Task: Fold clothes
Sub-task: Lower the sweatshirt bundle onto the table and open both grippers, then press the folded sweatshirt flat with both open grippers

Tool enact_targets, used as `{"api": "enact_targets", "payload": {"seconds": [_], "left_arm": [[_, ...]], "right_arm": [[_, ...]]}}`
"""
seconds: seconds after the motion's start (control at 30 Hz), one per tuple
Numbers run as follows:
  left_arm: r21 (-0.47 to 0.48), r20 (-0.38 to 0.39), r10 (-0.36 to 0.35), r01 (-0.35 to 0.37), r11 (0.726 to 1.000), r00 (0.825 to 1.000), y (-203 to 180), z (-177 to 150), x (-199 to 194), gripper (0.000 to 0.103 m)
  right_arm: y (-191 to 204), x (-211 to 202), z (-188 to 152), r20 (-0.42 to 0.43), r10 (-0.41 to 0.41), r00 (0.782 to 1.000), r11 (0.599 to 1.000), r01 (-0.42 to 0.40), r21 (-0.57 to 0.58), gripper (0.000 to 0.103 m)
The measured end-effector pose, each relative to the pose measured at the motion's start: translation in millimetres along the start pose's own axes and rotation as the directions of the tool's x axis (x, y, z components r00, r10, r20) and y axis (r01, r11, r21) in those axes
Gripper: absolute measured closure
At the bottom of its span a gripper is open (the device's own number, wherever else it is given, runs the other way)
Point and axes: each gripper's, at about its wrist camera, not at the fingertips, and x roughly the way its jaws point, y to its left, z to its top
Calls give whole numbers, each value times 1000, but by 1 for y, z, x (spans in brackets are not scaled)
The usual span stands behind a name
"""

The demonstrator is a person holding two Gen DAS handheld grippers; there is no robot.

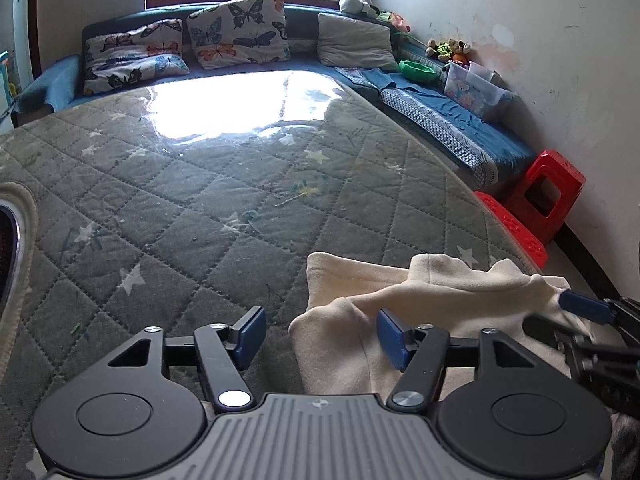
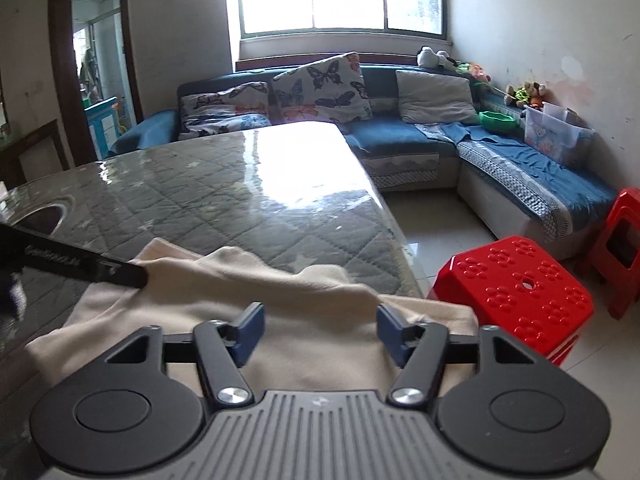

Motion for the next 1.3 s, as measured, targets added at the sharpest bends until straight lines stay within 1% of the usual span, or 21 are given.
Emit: {"api": "enact_targets", "payload": {"seconds": [0.03,0.1,0.17,0.23,0.33,0.43,0.67,0.73,0.87,1.07,1.17,1.3], "left_arm": [[4,5,-1,1,1000,1000,-1,-2,-2,35],[14,14,-4,4,1000,1000,-2,-7,-7,34],[24,24,-8,7,1000,1000,-3,-12,-12,29],[34,33,-11,10,999,999,-4,-17,-16,27],[48,47,-16,14,999,999,-6,-24,-23,20],[63,61,-21,17,998,998,-7,-32,-30,18],[102,93,-19,9,995,996,-12,-56,-45,14],[119,93,-12,1,993,996,-14,-61,-45,14],[145,93,19,-32,989,995,-14,-71,-39,13],[130,100,23,-36,991,995,-7,-76,-40,11],[130,96,24,-36,991,995,-6,-78,-39,10],[117,103,19,-31,993,995,-3,-78,-43,10]], "right_arm": [[2,-3,-2,1,3,1000,1000,-3,-4,29],[7,-9,-7,1,13,1000,1000,-13,-14,28],[12,-14,-11,4,18,1000,1000,-18,-19,17],[16,-18,-15,10,15,1000,1000,-15,-21,16],[20,-21,-21,8,10,1000,1000,-10,-17,15],[25,-25,-27,11,-6,1000,1000,6,-13,9],[32,-41,-48,29,-40,999,999,41,-6,5],[33,-43,-54,36,-53,998,999,53,-12,2],[33,-45,-63,43,-54,998,999,54,2,2],[33,-61,-66,86,-78,993,997,79,-5,1],[30,-55,-71,63,-81,995,997,81,4,1],[33,-57,-71,64,-87,994,996,87,10,1]]}}
